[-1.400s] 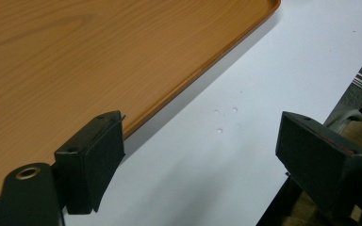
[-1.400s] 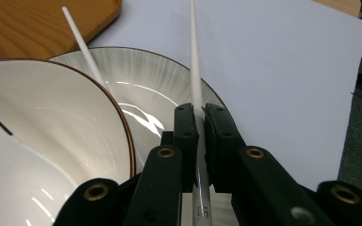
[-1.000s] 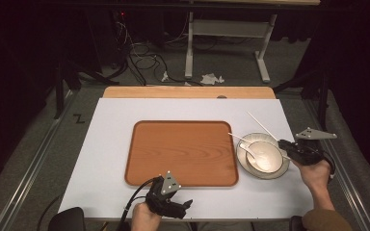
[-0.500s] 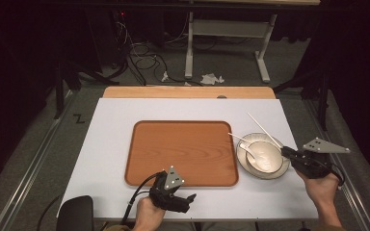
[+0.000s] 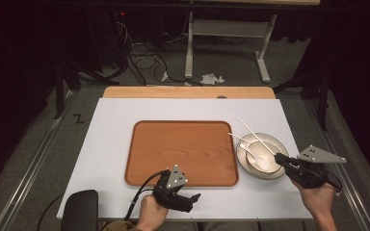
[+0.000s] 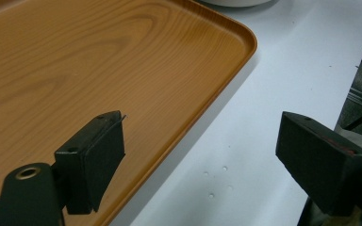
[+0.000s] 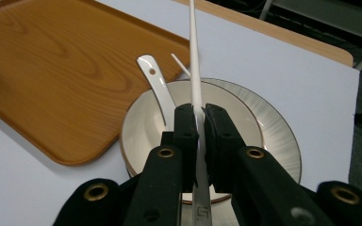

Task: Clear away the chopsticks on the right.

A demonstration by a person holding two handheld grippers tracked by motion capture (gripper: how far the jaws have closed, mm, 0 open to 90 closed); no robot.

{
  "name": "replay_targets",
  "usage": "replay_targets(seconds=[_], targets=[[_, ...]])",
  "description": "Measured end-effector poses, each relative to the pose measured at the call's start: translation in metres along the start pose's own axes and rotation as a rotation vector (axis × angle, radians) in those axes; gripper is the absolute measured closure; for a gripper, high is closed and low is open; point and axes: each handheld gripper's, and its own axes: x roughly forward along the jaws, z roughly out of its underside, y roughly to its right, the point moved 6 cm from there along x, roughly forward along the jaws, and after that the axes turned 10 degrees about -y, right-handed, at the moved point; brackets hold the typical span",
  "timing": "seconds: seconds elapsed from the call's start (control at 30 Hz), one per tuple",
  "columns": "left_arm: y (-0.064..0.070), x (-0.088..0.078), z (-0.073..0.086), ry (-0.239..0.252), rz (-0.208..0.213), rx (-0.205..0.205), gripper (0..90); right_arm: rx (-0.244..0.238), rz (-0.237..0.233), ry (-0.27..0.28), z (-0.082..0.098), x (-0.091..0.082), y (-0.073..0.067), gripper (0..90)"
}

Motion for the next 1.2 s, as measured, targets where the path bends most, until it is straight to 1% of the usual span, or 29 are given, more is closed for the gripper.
replay_targets(seconds=[0.03,0.13,0.23,0.3,0.37,0.43,0.53,0.6,0.63,0.77,0.87,1.0,1.03,1.1,1.17,1.2], targets=[[0.0,0.0,0.0,-0.002,0.001,-0.001,16.3,-0.008,-0.009,0.003,-0.001,0.0,-0.003,85.0],[-0.001,0.001,0.0,-0.007,0.0,-0.004,16.3,-0.023,-0.016,-0.006,-0.003,0.001,-0.013,85.0],[-0.001,0.001,0.0,-0.01,0.001,-0.011,16.3,-0.048,-0.03,-0.015,-0.006,0.004,-0.023,84.9],[-0.002,0.001,-0.001,-0.01,-0.001,-0.02,16.3,-0.069,-0.048,-0.018,-0.009,0.007,-0.032,84.9],[-0.002,0.001,-0.001,-0.009,-0.003,-0.023,16.3,-0.091,-0.052,-0.024,-0.01,0.01,-0.037,84.9],[-0.002,0.001,-0.001,-0.011,-0.004,-0.024,16.3,-0.099,-0.064,-0.034,-0.012,0.013,-0.044,84.9],[-0.002,0.001,0.0,-0.014,-0.002,-0.026,16.4,-0.118,-0.071,-0.046,-0.014,0.017,-0.051,85.0],[-0.002,0.001,0.0,-0.014,-0.004,-0.025,16.3,-0.12,-0.085,-0.047,-0.015,0.02,-0.056,85.0],[-0.002,0.001,0.0,-0.014,-0.004,-0.025,16.4,-0.113,-0.093,-0.053,-0.015,0.022,-0.058,84.9],[-0.002,0.0,0.001,-0.017,-0.006,-0.028,16.4,-0.121,-0.09,-0.073,-0.017,0.03,-0.064,84.9],[-0.003,-0.001,0.001,-0.015,-0.011,-0.031,16.3,-0.108,-0.092,-0.089,-0.018,0.038,-0.069,84.7],[-0.003,-0.003,0.003,-0.015,-0.018,-0.037,16.4,-0.134,-0.083,-0.131,-0.019,0.051,-0.077,84.7],[-0.004,-0.004,0.004,-0.015,-0.021,-0.04,16.3,-0.147,-0.08,-0.137,-0.02,0.055,-0.079,84.8],[-0.004,-0.005,0.005,-0.016,-0.025,-0.044,16.4,-0.146,-0.096,-0.158,-0.021,0.063,-0.084,84.7],[-0.004,-0.006,0.007,-0.014,-0.031,-0.051,16.3,-0.152,-0.084,-0.187,-0.021,0.07,-0.086,84.8],[-0.005,-0.007,0.008,-0.013,-0.035,-0.055,16.3,-0.156,-0.08,-0.193,-0.021,0.074,-0.086,84.8]])
